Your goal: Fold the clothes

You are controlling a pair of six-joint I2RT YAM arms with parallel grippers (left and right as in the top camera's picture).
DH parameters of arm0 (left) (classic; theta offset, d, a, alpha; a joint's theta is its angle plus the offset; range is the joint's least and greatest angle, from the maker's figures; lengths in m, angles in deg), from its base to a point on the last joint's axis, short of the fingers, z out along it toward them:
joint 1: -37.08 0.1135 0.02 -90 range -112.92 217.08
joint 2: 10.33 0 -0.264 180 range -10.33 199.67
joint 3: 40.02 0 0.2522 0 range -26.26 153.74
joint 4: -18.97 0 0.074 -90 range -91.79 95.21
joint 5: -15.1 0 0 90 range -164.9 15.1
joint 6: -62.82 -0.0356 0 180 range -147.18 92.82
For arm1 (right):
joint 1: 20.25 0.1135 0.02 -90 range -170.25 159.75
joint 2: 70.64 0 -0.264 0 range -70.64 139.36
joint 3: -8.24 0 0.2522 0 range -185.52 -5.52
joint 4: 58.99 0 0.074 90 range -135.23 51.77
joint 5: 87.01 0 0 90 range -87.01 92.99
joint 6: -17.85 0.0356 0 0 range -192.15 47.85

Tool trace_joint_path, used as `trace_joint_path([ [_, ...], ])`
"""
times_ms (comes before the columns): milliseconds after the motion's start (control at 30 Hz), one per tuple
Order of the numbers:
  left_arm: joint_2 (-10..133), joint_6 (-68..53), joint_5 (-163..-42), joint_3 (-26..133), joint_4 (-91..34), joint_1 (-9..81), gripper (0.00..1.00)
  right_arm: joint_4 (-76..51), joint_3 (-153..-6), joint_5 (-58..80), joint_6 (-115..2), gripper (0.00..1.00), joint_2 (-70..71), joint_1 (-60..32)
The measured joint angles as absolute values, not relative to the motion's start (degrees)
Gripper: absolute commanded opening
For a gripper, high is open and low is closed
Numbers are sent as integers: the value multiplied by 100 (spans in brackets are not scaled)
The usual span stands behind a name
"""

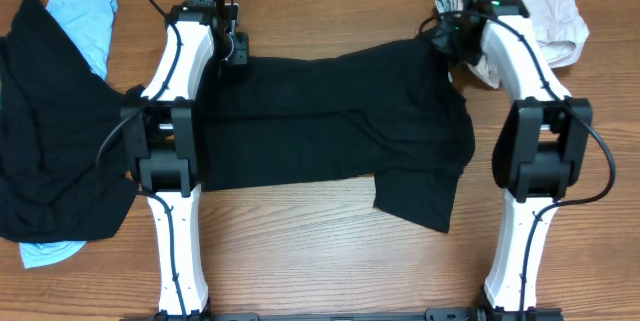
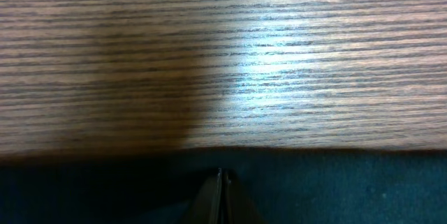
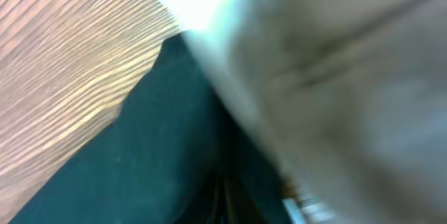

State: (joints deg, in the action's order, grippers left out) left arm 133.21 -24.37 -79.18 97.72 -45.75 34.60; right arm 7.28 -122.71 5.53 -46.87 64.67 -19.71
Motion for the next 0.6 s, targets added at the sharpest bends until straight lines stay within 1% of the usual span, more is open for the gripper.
trace_joint_path([
  [200,13321,-2437,-7734,9772,-4564,3460,4,721,-12271,573,-4691,4,6467,-2192],
  [233,13321,-2435,-7684,9772,-4542,3460,4,724,-12271,577,-4689,5,6467,-2177],
  [300,13321,-2437,-7618,9772,-4501,3460,4,726,-12271,610,-4689,19,6467,-2153],
  [333,13321,-2437,-7592,9772,-4473,3460,4,743,-12271,643,-4648,28,6467,-2133],
  [400,13321,-2437,-7564,9772,-4459,3460,4,780,-12271,678,-4704,38,6467,-2120],
  [600,13321,-2437,-7548,9772,-4540,3460,4,955,-12271,789,-4672,51,6467,-2087],
])
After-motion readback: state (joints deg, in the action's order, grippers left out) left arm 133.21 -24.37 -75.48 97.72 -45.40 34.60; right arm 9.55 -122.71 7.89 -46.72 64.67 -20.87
